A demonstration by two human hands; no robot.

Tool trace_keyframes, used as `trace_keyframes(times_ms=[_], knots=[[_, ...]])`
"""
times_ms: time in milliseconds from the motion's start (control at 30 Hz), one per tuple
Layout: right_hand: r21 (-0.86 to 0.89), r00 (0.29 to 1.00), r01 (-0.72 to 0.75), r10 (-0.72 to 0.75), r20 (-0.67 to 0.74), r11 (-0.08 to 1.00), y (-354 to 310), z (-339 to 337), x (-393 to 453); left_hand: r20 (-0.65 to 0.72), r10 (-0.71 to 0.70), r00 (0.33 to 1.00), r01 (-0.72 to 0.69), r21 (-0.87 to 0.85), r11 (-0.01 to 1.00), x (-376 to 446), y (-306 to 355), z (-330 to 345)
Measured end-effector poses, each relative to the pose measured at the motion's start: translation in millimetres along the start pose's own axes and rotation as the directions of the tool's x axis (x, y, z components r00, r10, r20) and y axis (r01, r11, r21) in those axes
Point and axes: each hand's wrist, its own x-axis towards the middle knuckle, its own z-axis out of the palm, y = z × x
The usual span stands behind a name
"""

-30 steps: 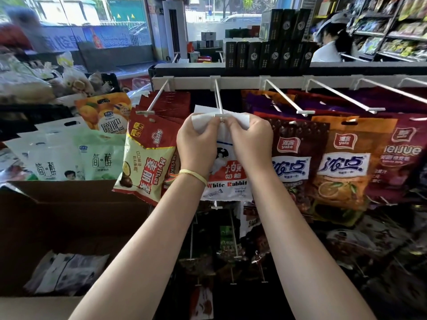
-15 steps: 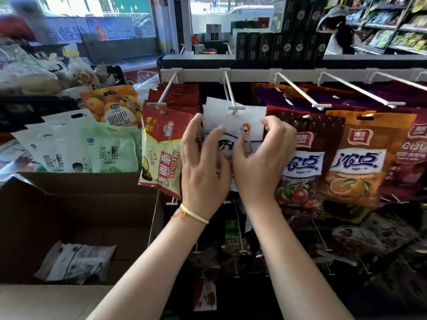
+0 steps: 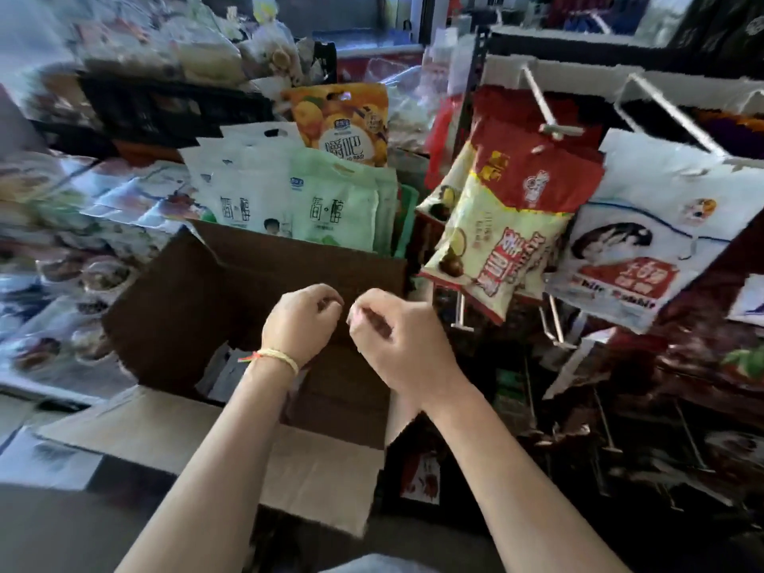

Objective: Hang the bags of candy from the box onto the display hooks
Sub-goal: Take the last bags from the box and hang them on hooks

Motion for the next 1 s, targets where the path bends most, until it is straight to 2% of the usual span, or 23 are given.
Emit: trace_keyframes(times_ms=[67,133,200,300,400,467,567,633,767,900,1000], knots=[[0.015,0.975,-0.181,0.178,0.135,0.983,7.0,47.0,9.8,0.150,-0.087,0.985,0.075,0.084,0.994,7.2,-47.5,-4.9],[-0.001,0.886,-0.409,0.397,0.238,0.913,26.6,97.5,20.9,0.235,-0.145,0.961,0.113,0.145,0.983,13.0,-88.5,-12.6],[-0.050,0.726,-0.631,0.612,0.314,0.774,47.8,144.2,29.6,0.317,-0.203,0.926,0.143,0.202,0.969,21.7,-125.4,-20.4],[-0.005,0.470,-0.855,0.779,0.416,0.519,67.1,197.9,42.4,0.410,-0.262,0.874,0.145,0.294,0.945,39.3,-173.9,-31.1],[0.048,0.284,-0.954,0.844,0.454,0.296,71.9,234.4,54.0,0.482,-0.271,0.834,0.061,0.407,0.911,54.7,-212.2,-32.9],[0.099,0.188,-0.982,0.883,0.430,0.161,76.5,255.6,59.0,0.570,-0.274,0.774,-0.032,0.468,0.883,59.9,-231.6,-27.8],[0.070,0.060,-0.997,0.923,0.380,0.036,89.5,283.5,63.9,0.661,-0.292,0.692,-0.091,0.481,0.872,67.5,-252.5,-17.6],[0.026,-0.021,-0.999,0.931,0.365,-0.033,94.0,294.0,68.2,0.663,-0.265,0.700,-0.083,0.445,0.892,73.0,-256.9,-13.2],[0.031,-0.093,-0.993,0.924,0.370,-0.113,99.5,302.7,79.0,0.627,-0.148,0.765,-0.116,0.361,0.925,78.1,-254.2,-8.4],[0.061,-0.117,-0.987,0.915,0.386,-0.152,113.2,319.9,82.8,0.620,-0.075,0.781,-0.163,0.319,0.934,78.4,-256.4,-8.1],[0.089,-0.149,-0.977,0.913,0.379,-0.196,121.3,326.8,85.5,0.576,-0.035,0.817,-0.159,0.282,0.946,80.4,-257.7,-9.6]])
